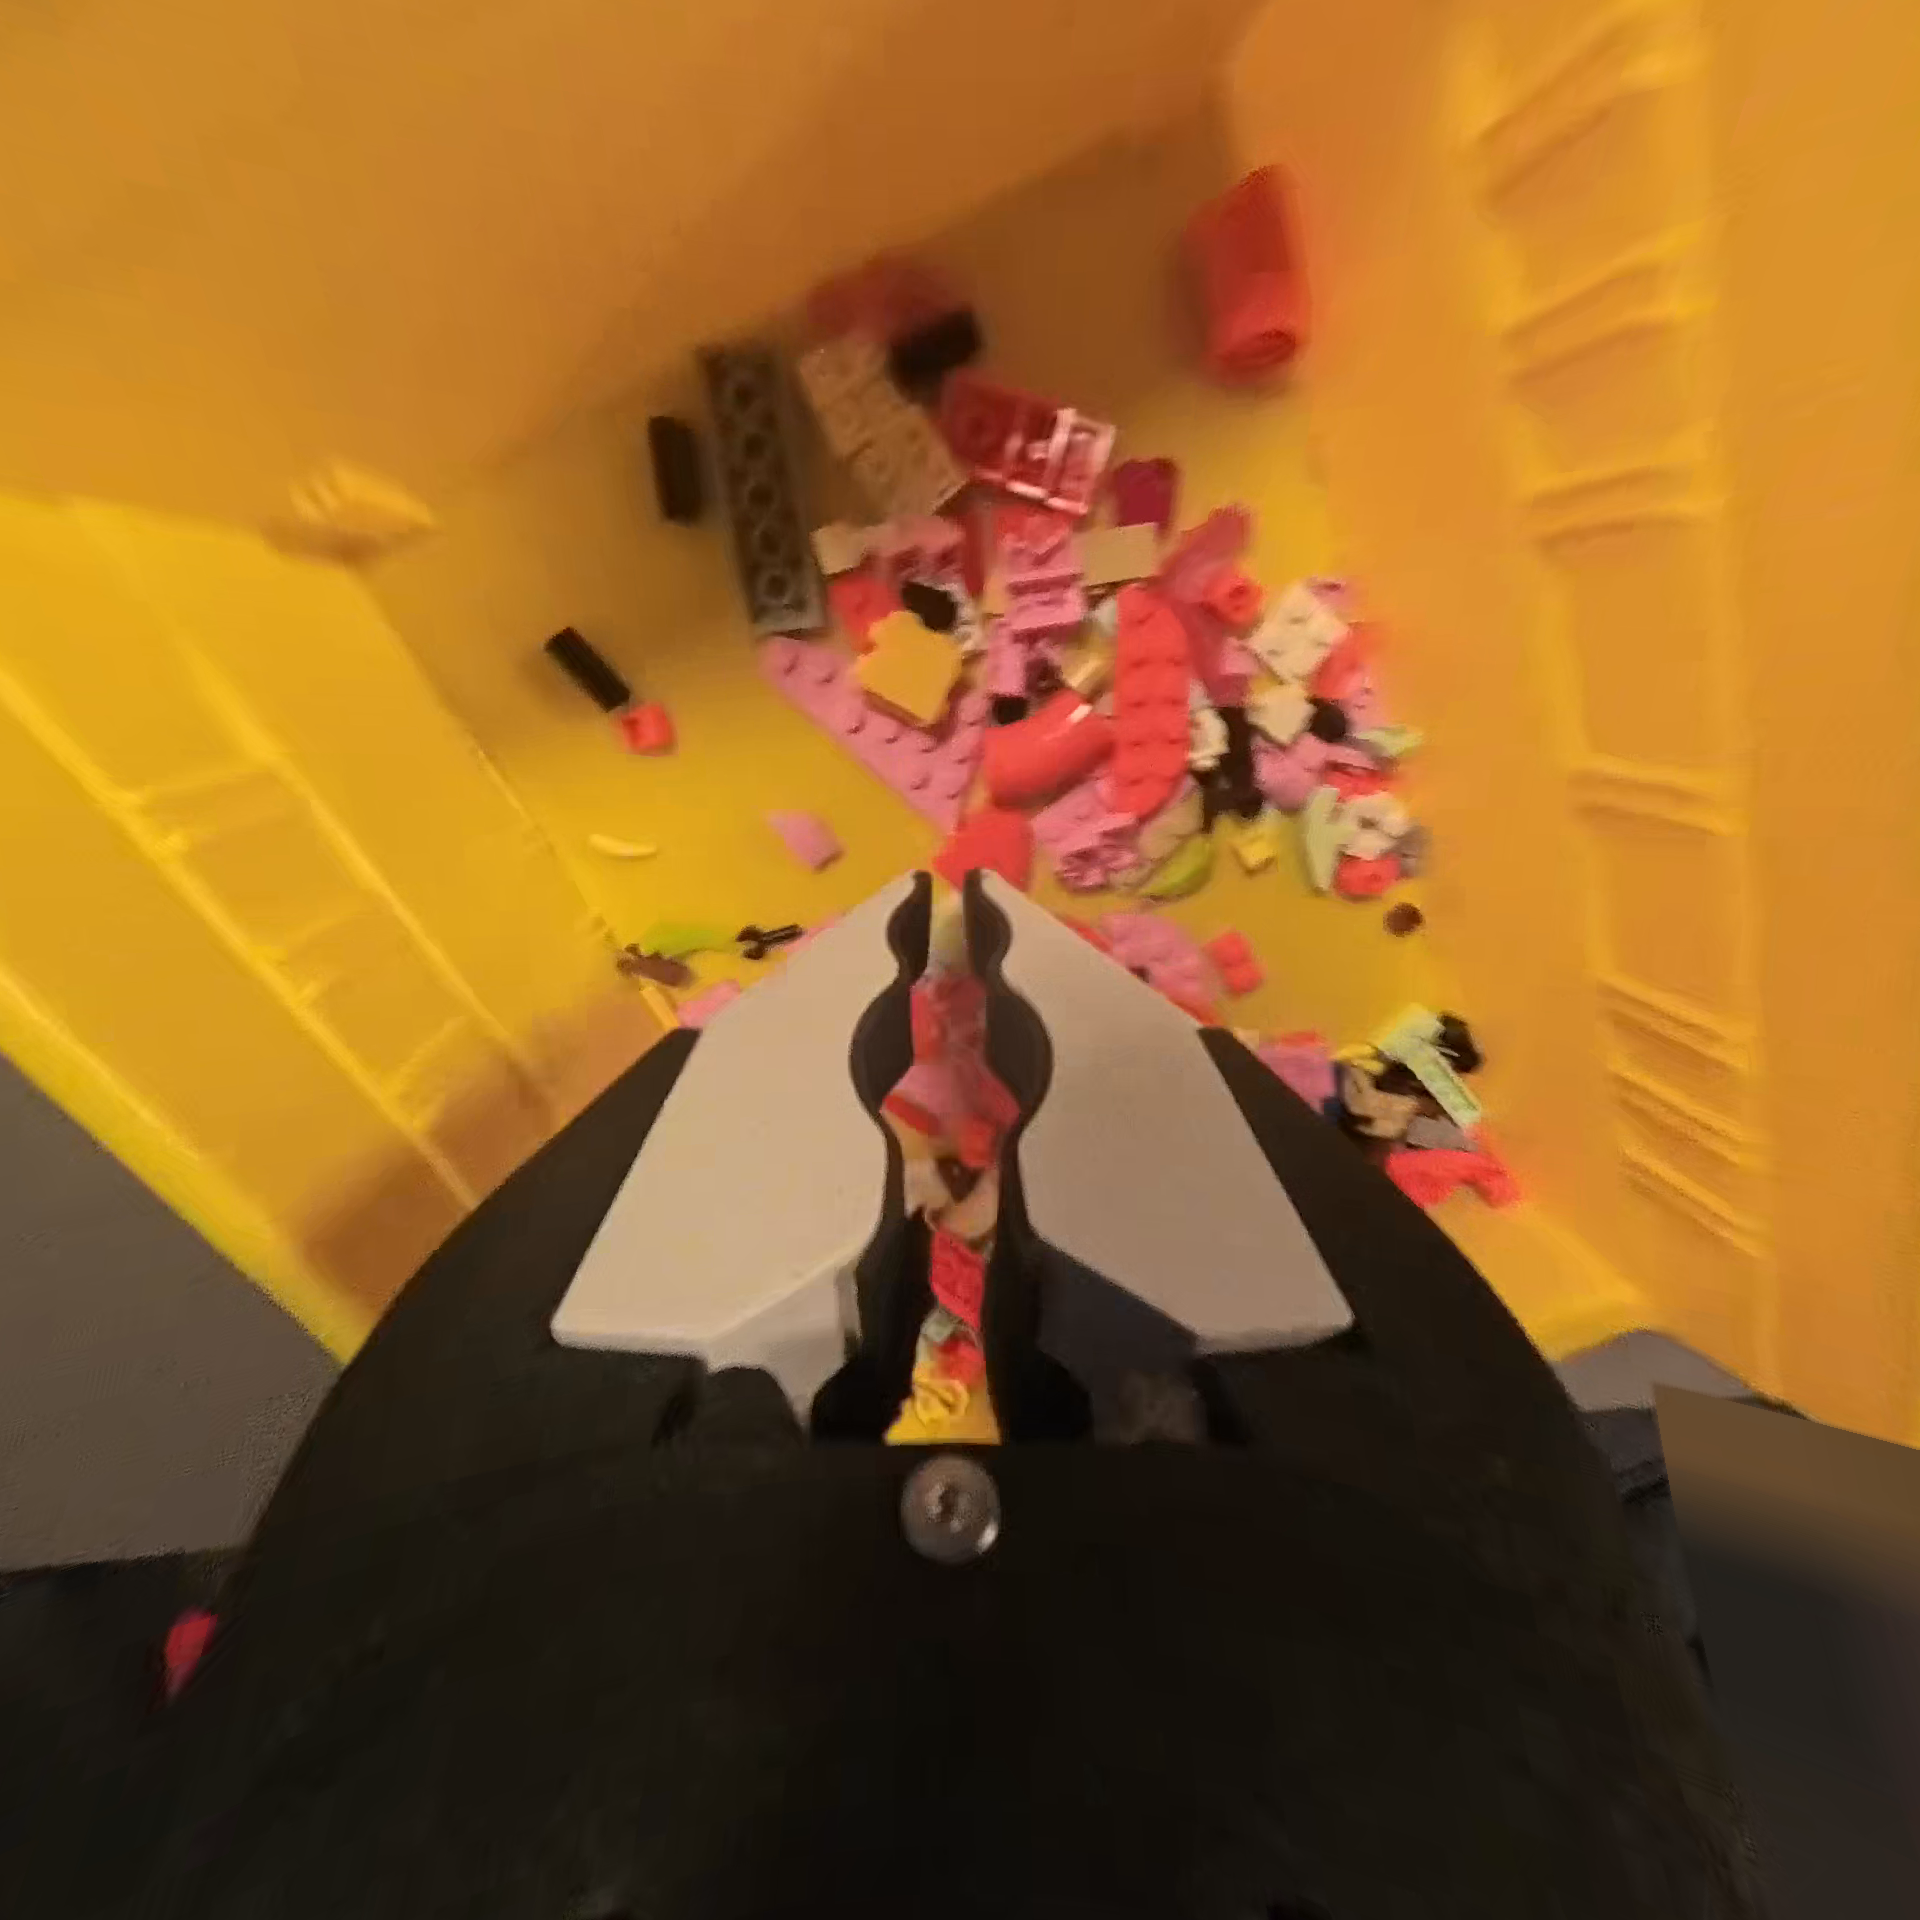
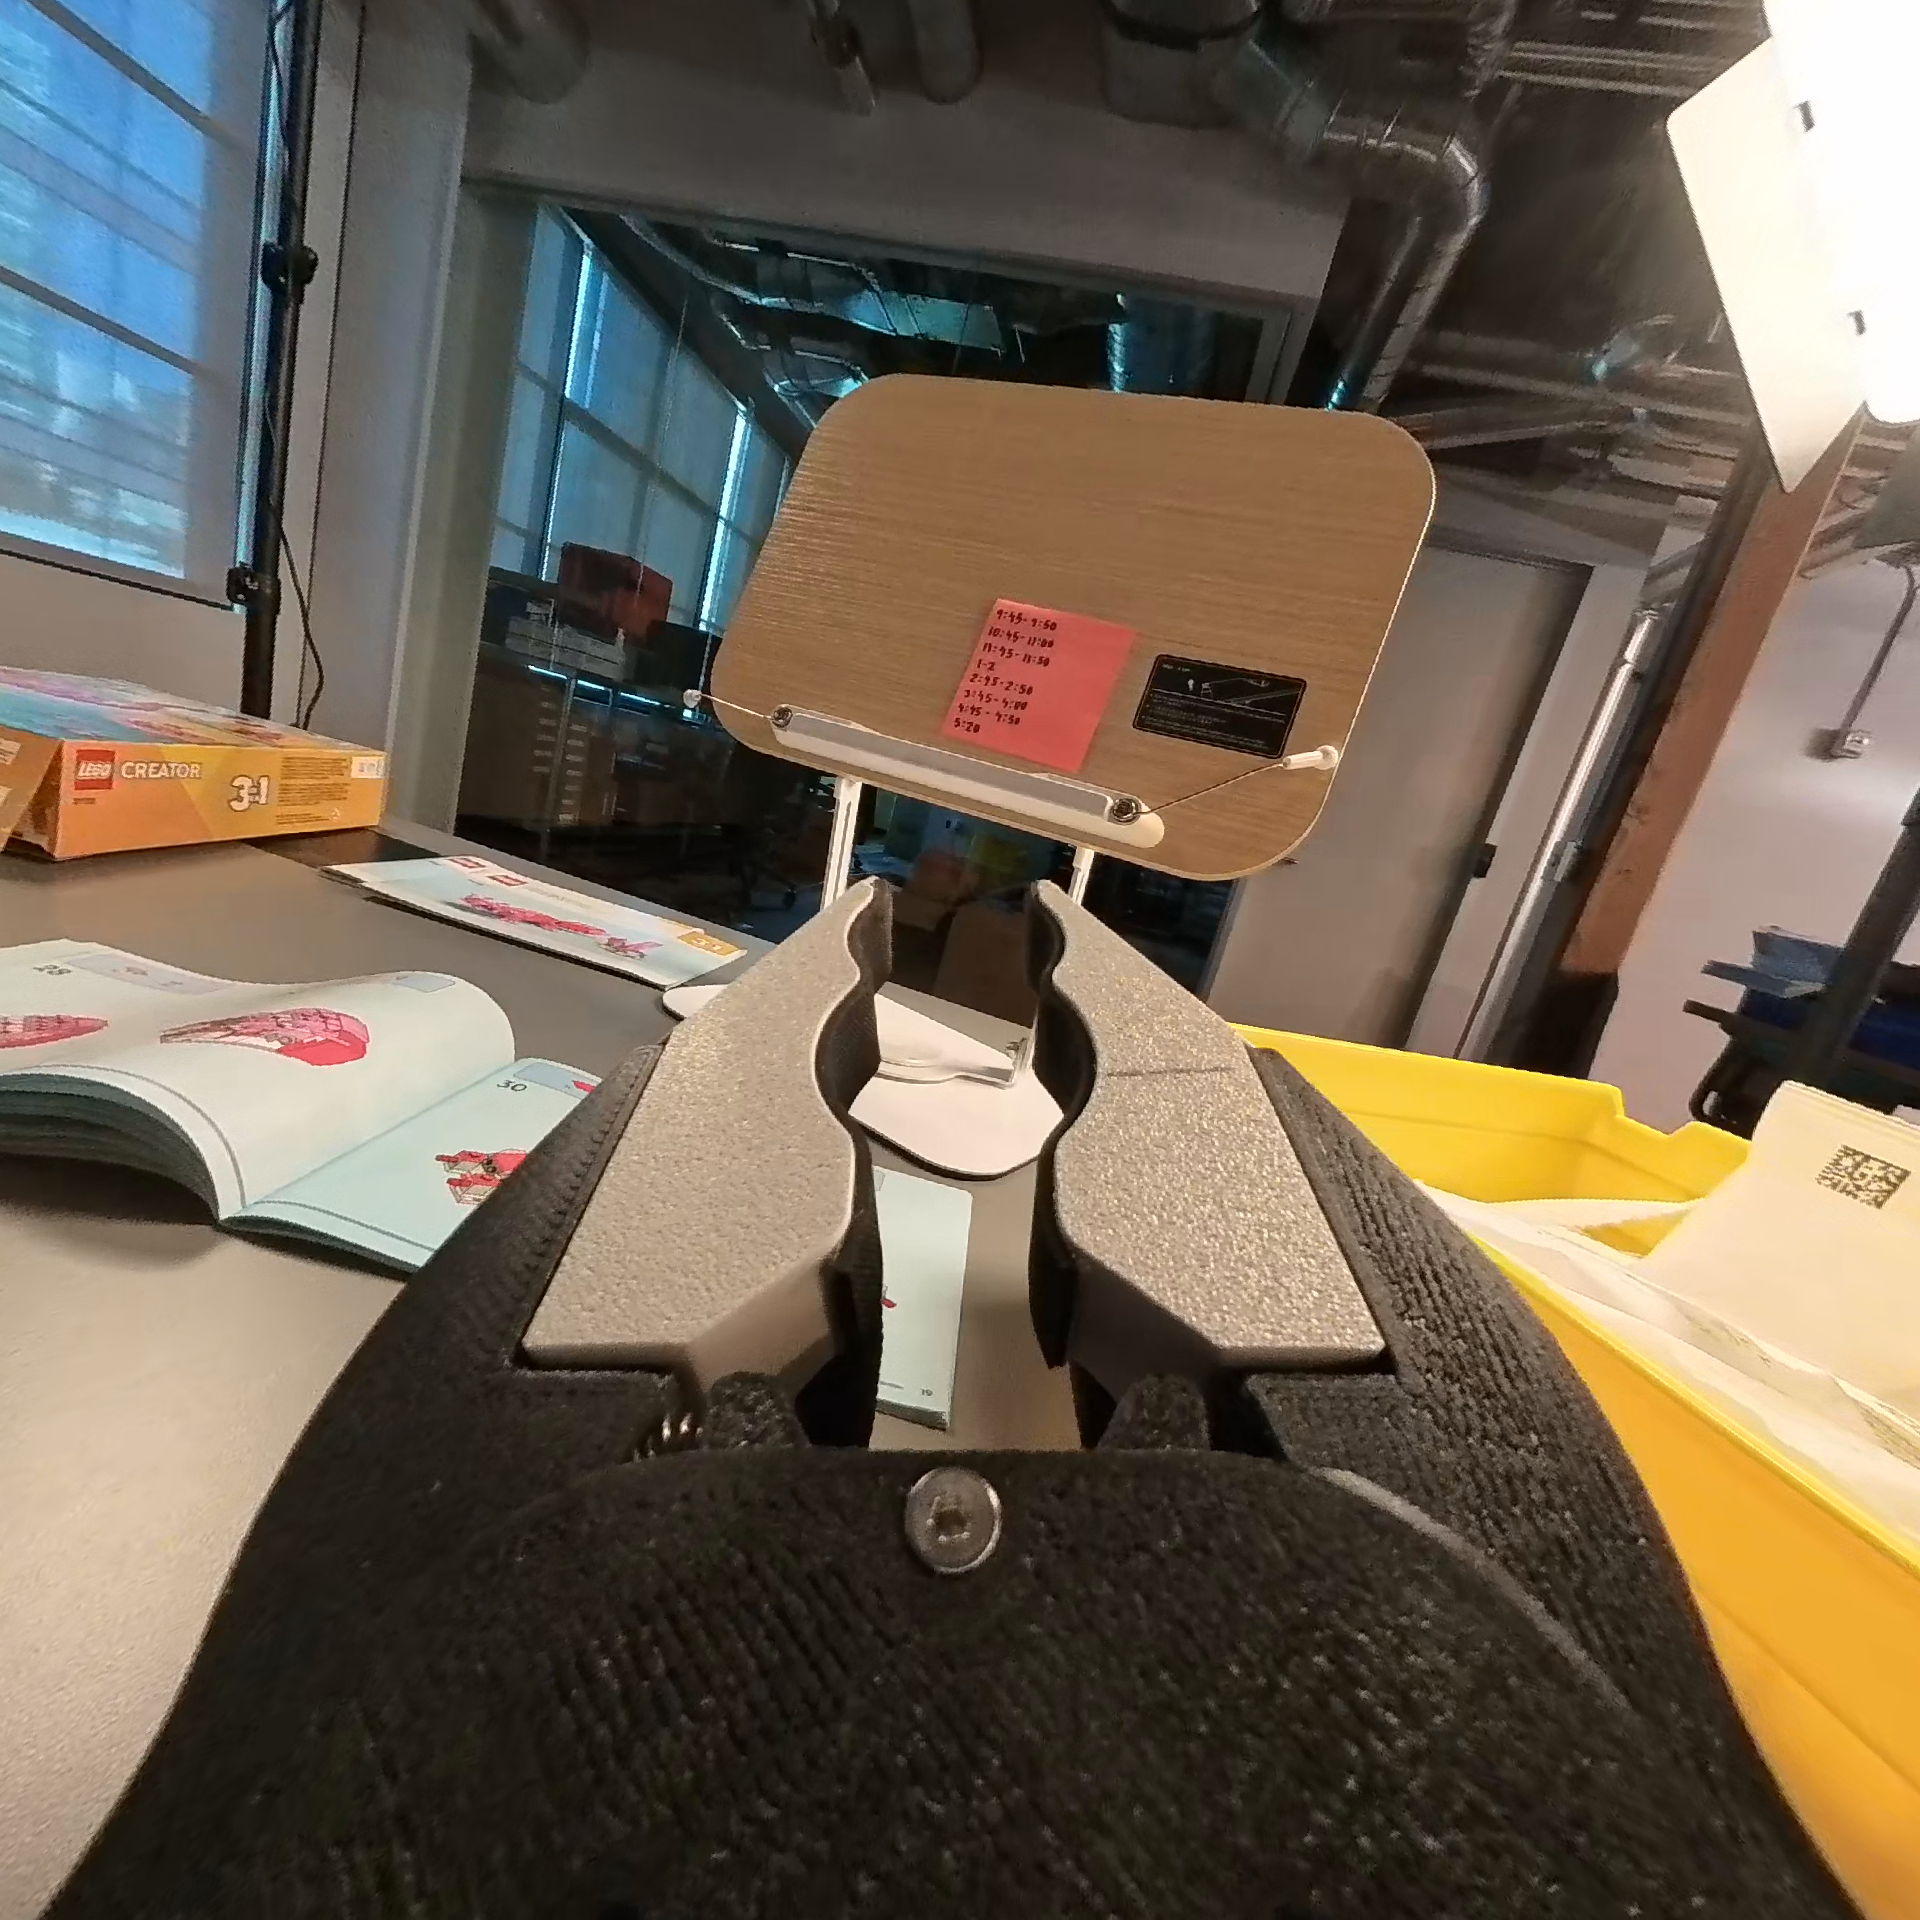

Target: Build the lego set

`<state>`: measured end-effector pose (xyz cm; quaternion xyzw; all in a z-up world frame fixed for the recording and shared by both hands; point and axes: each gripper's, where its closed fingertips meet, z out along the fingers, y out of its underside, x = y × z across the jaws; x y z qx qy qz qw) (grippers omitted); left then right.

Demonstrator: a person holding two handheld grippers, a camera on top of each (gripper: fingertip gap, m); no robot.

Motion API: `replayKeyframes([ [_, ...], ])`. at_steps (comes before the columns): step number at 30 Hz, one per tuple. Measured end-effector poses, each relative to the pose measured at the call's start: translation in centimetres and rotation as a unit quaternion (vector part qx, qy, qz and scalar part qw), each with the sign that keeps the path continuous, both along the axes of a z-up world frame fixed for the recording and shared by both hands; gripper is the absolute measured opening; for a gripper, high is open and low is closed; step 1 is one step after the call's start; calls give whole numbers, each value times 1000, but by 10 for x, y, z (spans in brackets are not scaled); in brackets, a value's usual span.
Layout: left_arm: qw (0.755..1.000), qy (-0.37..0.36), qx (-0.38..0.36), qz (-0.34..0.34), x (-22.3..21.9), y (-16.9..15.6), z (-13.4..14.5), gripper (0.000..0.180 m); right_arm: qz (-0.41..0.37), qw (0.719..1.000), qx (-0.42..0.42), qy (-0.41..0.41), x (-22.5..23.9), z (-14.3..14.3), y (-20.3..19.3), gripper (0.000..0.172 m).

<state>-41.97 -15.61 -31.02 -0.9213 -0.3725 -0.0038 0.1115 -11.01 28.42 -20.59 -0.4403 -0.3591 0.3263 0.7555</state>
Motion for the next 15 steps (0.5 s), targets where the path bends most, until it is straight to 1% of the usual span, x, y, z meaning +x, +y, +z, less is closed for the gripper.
replayKeyframes([
  [2,1000,-1,-16,17,-7,-5,-9,5,1,1000,0,0,0,0,0,23],
  [5,999,-3,-36,37,-15,-11,-18,12,2,1000,-1,-1,0,0,0,23],
  [9,997,-2,-60,48,-19,-16,-25,16,3,1000,-2,-1,-1,-1,0,23],
  [15,996,-5,-64,57,-22,-17,-33,17,5,1000,-2,-1,-1,-1,0,23],
])
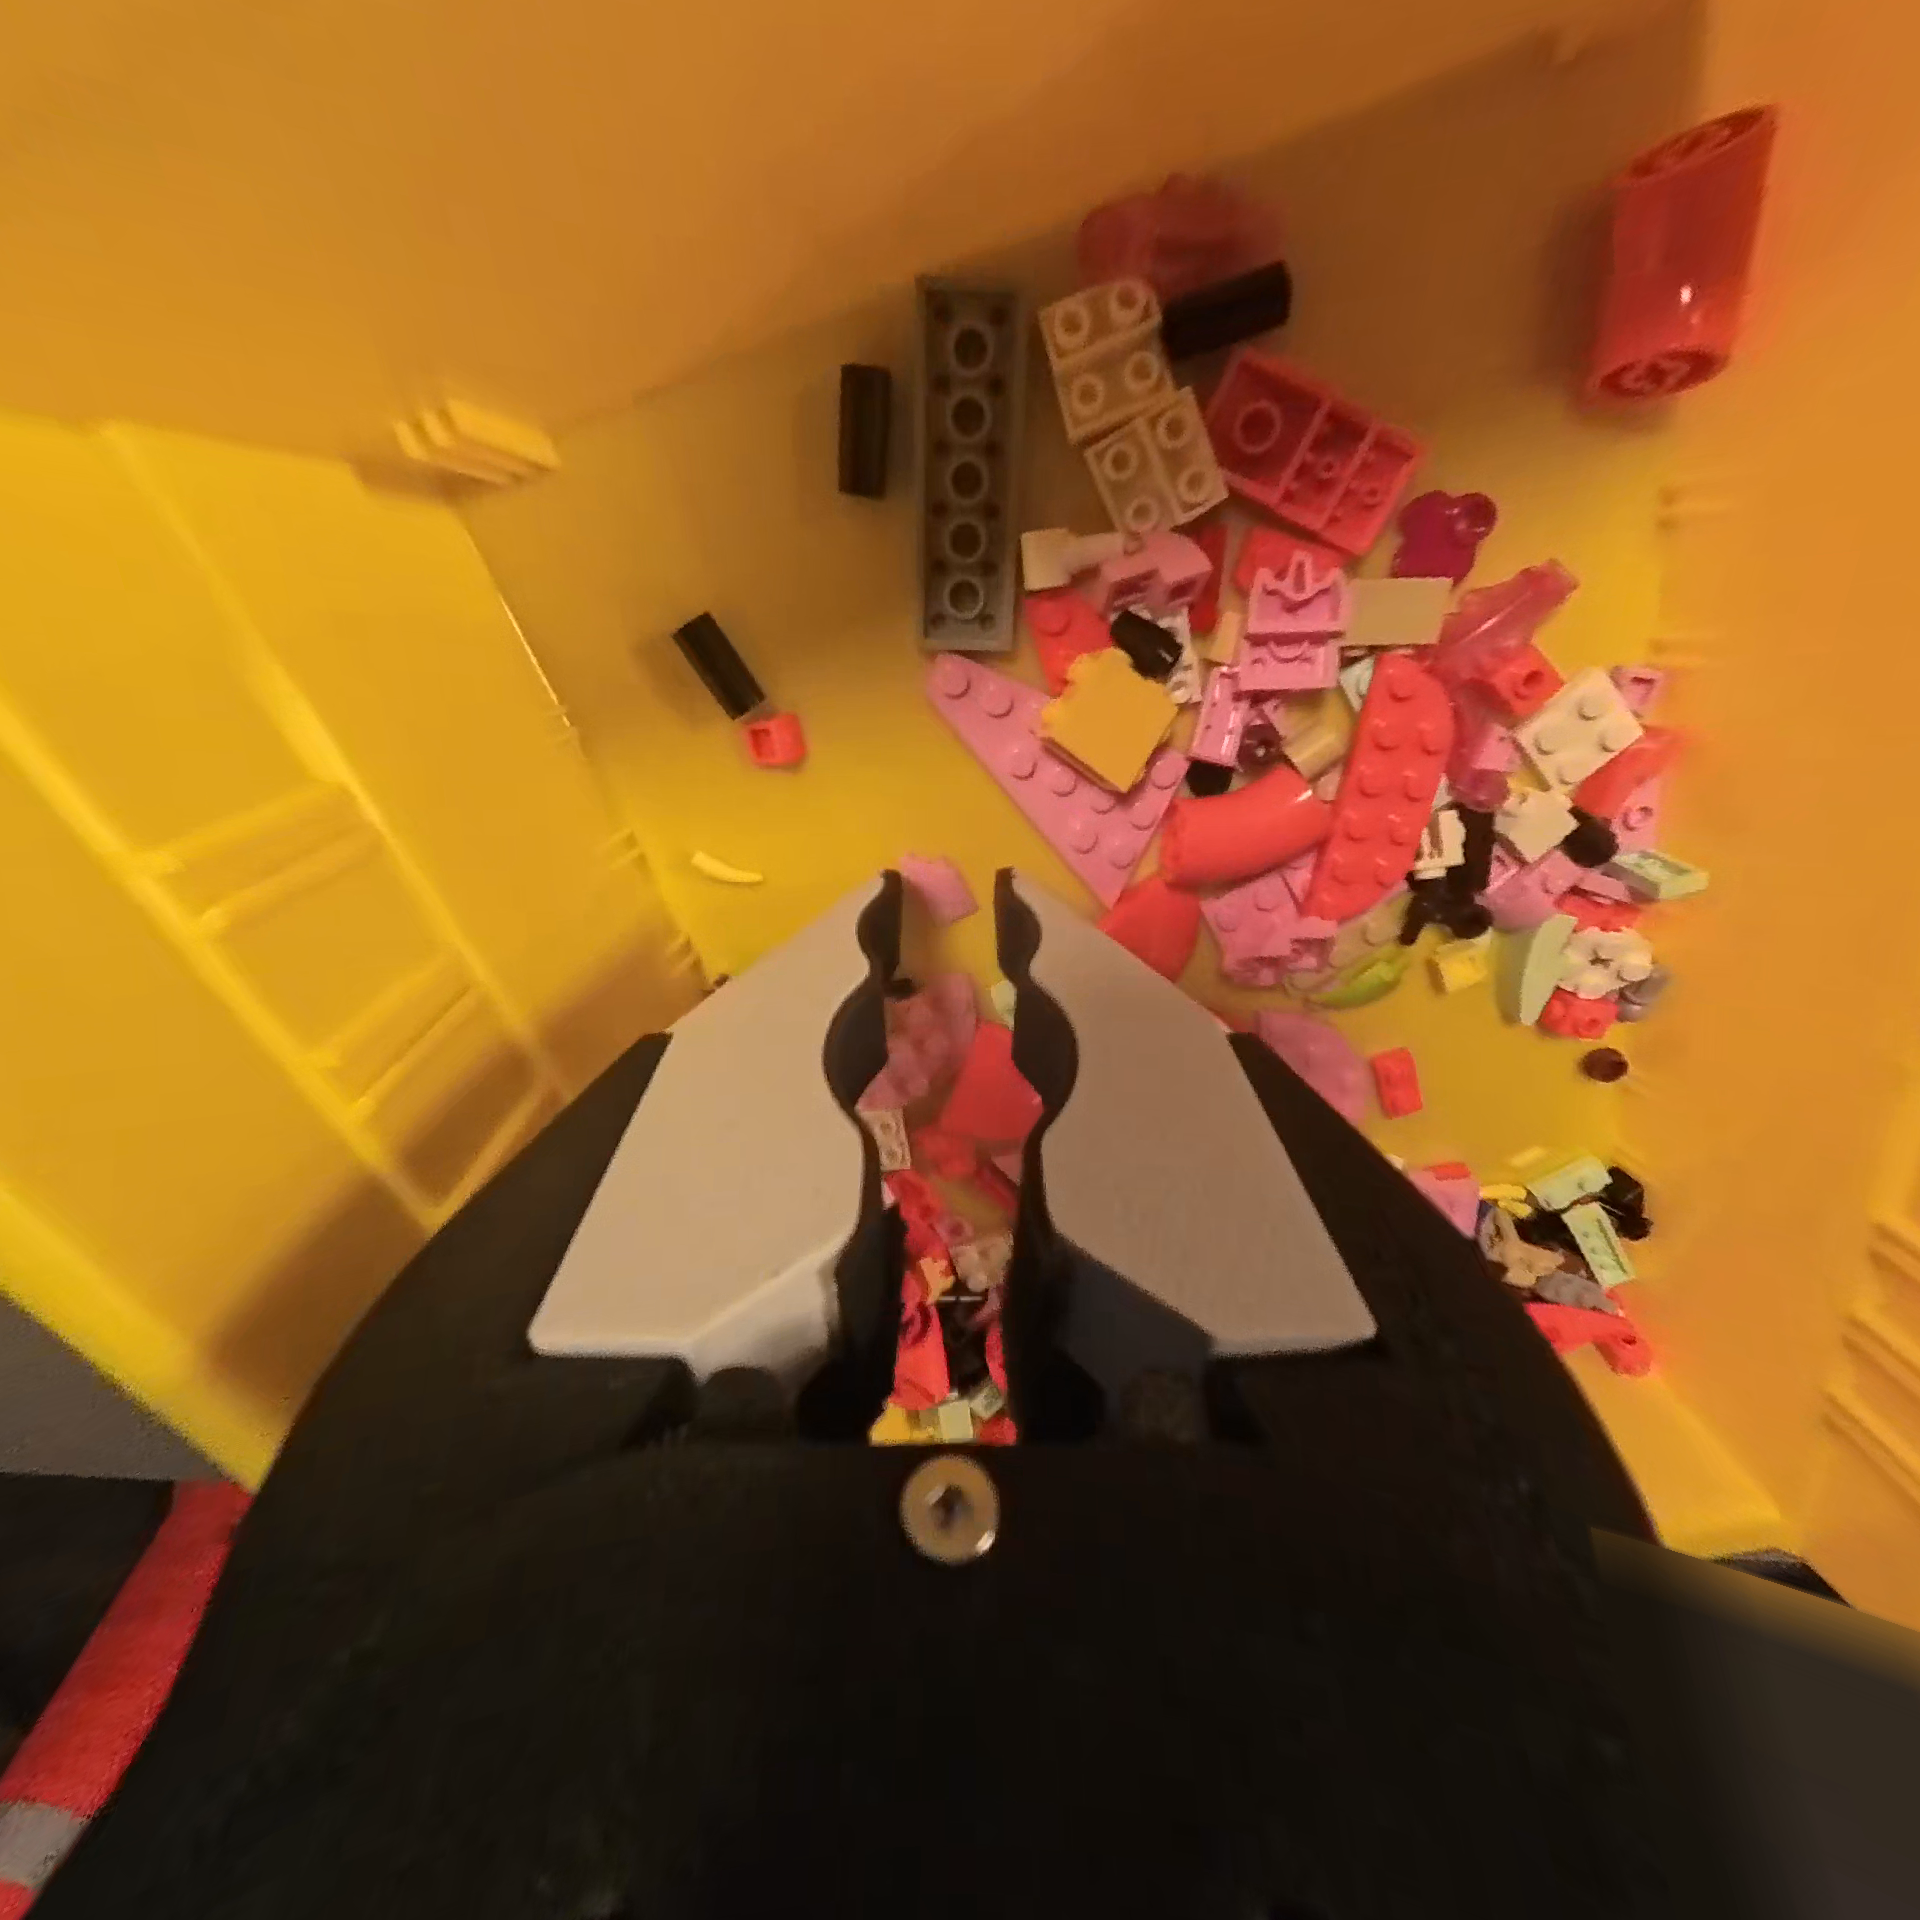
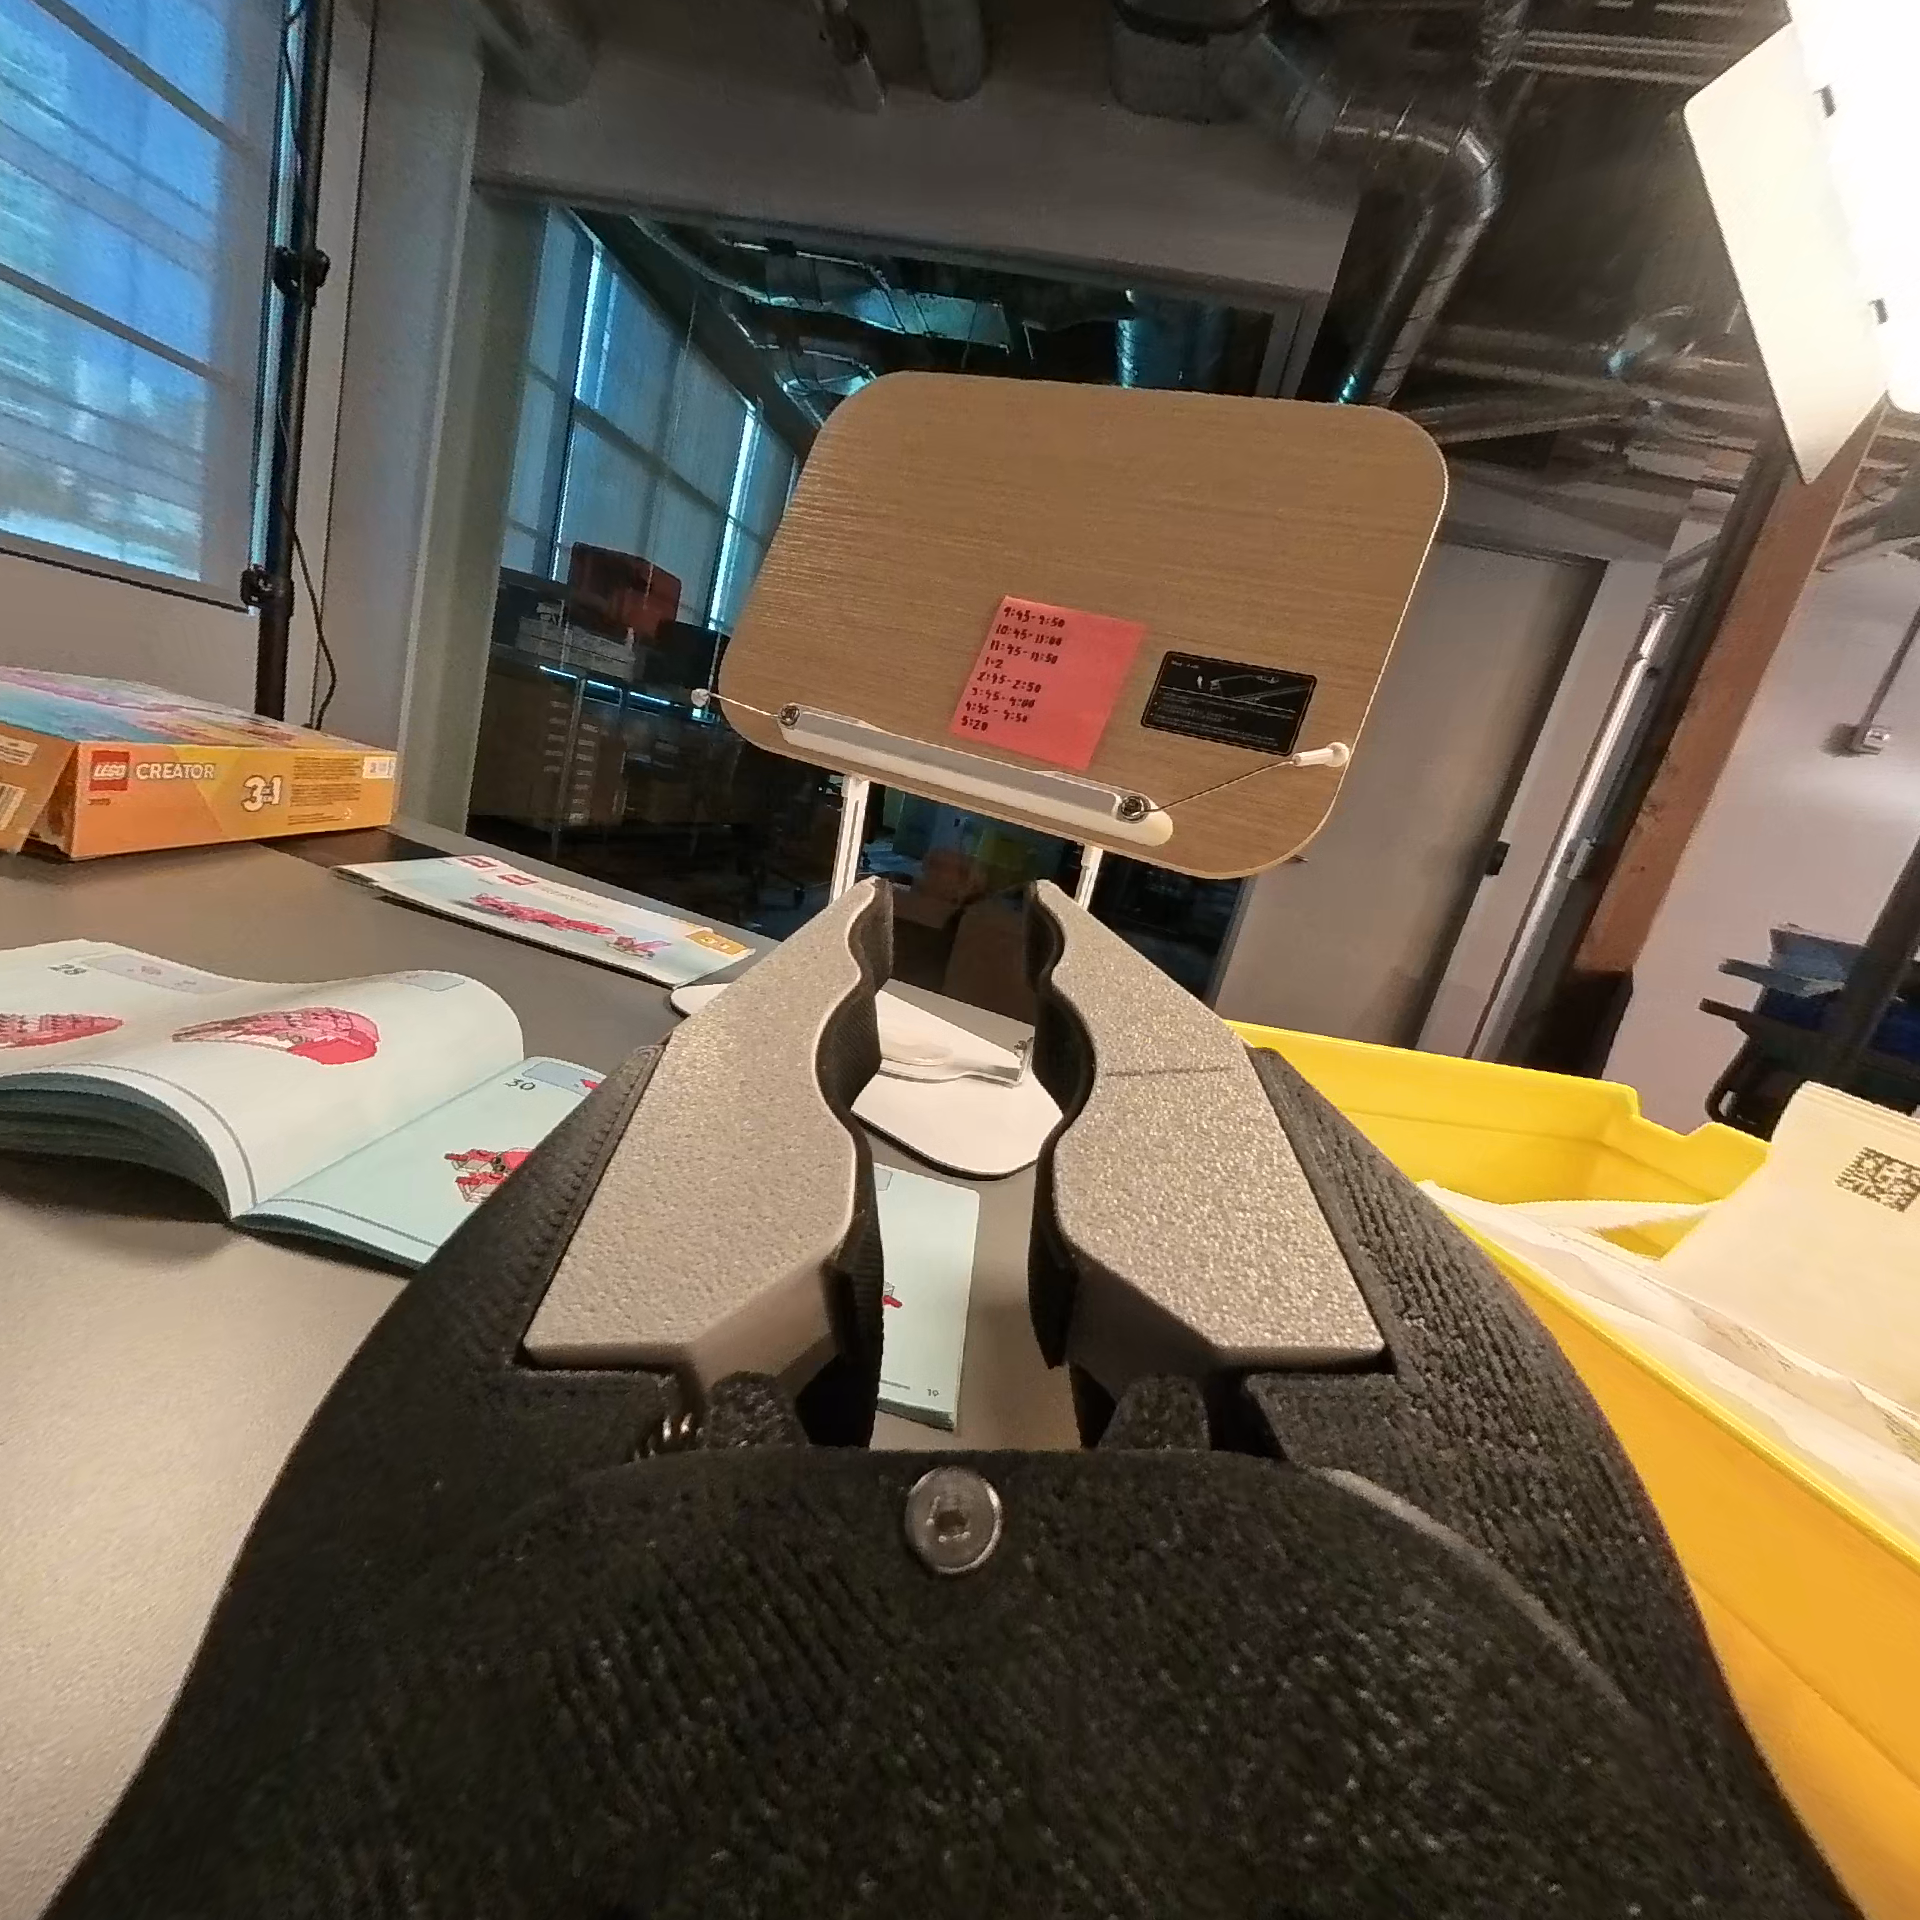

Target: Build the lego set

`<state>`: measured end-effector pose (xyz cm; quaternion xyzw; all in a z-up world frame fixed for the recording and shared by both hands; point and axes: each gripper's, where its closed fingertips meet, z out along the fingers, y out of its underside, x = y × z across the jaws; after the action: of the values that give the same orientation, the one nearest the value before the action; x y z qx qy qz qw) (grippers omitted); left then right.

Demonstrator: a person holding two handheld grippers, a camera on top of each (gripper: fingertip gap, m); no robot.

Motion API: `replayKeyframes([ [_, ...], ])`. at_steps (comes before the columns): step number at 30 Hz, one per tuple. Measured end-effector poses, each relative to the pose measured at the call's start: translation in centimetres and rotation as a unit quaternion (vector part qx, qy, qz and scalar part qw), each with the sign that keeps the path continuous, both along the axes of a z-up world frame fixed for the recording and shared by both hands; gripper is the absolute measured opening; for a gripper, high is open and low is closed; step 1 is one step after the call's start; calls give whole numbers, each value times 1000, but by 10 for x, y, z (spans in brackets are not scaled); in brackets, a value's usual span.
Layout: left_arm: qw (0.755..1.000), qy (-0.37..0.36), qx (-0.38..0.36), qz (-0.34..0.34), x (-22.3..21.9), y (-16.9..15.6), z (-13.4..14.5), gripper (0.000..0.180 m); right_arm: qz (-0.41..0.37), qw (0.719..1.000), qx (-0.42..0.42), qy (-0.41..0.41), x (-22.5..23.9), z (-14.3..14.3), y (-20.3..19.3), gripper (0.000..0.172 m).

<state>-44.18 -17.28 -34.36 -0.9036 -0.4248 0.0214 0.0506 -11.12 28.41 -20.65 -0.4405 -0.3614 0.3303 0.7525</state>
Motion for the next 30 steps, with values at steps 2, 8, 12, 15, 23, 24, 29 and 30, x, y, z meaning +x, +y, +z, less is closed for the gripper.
replayKeyframes([
  [2,1000,3,2,3,-2,0,-1,13,1,1000,0,0,0,0,0,23],
  [8,999,-10,-6,-33,5,3,0,6,-1,1000,1,-2,0,0,0,22],
  [12,998,26,26,-56,9,25,40,6,-3,1000,-5,3,1,0,2,22],
  [15,979,117,122,-116,30,84,111,6,-4,1000,-4,2,0,0,2,22],
  [23,818,55,281,-499,261,278,145,6,-34,998,52,-20,9,4,4,22],
  [24,803,44,279,-524,281,293,135,6,-46,997,61,-24,15,6,7,22],
  [29,717,-8,219,-661,354,338,77,6,-105,992,73,-16,62,12,20,22],
  [30,704,-8,194,-683,360,344,66,7,-114,991,72,-11,72,14,20,22],
])
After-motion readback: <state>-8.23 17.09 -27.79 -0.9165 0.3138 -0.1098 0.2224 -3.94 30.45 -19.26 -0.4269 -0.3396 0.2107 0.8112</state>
